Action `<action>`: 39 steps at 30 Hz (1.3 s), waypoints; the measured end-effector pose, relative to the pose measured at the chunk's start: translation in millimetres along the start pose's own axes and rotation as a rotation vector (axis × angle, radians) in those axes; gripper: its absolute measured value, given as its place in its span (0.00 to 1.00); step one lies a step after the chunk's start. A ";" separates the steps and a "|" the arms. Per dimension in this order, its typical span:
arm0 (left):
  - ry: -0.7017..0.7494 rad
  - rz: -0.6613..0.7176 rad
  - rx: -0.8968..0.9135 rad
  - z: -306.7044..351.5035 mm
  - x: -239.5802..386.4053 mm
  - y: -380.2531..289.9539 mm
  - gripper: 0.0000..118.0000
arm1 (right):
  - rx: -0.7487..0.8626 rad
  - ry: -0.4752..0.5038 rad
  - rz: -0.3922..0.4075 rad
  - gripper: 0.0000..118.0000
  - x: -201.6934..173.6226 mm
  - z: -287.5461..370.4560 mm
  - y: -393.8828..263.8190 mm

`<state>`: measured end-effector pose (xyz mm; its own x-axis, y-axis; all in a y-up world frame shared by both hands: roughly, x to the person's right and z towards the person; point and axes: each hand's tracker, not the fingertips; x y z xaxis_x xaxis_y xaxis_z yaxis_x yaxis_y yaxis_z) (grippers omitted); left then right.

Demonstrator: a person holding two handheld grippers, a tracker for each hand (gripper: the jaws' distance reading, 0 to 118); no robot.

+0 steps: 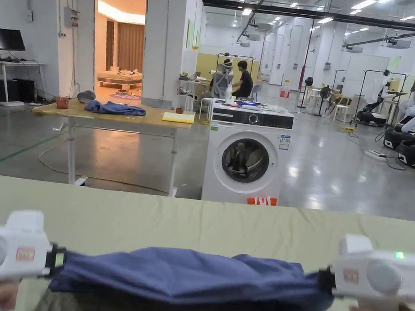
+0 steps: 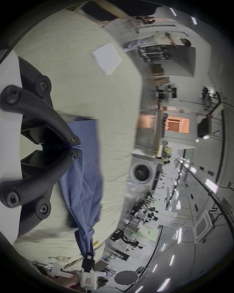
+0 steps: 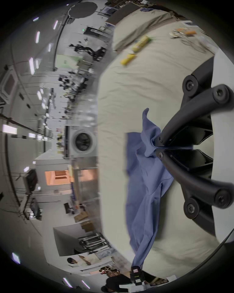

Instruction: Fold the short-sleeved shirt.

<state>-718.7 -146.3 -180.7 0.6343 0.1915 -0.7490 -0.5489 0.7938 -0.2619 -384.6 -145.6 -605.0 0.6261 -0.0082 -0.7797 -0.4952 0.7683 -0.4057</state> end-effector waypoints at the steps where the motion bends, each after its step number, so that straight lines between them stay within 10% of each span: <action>1: -0.023 0.043 -0.023 11.9 -5.7 -24.3 0.00 | -0.027 0.019 0.003 0.00 5.1 3.9 -30.2; 5: -0.069 0.048 -0.122 44.6 -38.5 -100.2 0.00 | -0.146 0.057 0.087 0.00 18.5 42.6 -139.3; 19: -0.076 -0.212 -0.179 214.3 -71.0 -242.1 0.00 | -0.153 0.200 -0.096 0.00 47.0 241.7 -302.2; 31: -0.076 -0.313 -0.239 215.0 -78.9 -281.2 0.00 | -0.272 0.169 -0.002 0.00 38.2 209.2 -327.7; 34: -0.044 -0.407 -0.223 218.6 -75.4 -281.5 0.23 | -0.267 0.162 -0.020 0.24 37.3 209.7 -322.5; 35: -0.031 -0.402 -0.231 220.3 -75.3 -280.0 0.53 | -0.270 0.157 -0.026 0.42 38.6 213.1 -319.4; 37: -0.018 -0.358 -0.243 231.2 -75.8 -265.9 0.76 | -0.265 0.128 -0.029 0.97 35.2 221.7 -310.2; 39: -0.103 -0.229 -0.129 253.8 -72.9 -249.2 0.76 | -0.233 0.126 -0.028 0.97 29.3 238.2 -299.6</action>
<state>-490.0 -211.6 93.6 0.7984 0.0784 -0.5970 -0.4450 0.7446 -0.4975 -74.4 -223.5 -392.7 0.5688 -0.1188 -0.8138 -0.6129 0.5986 -0.5158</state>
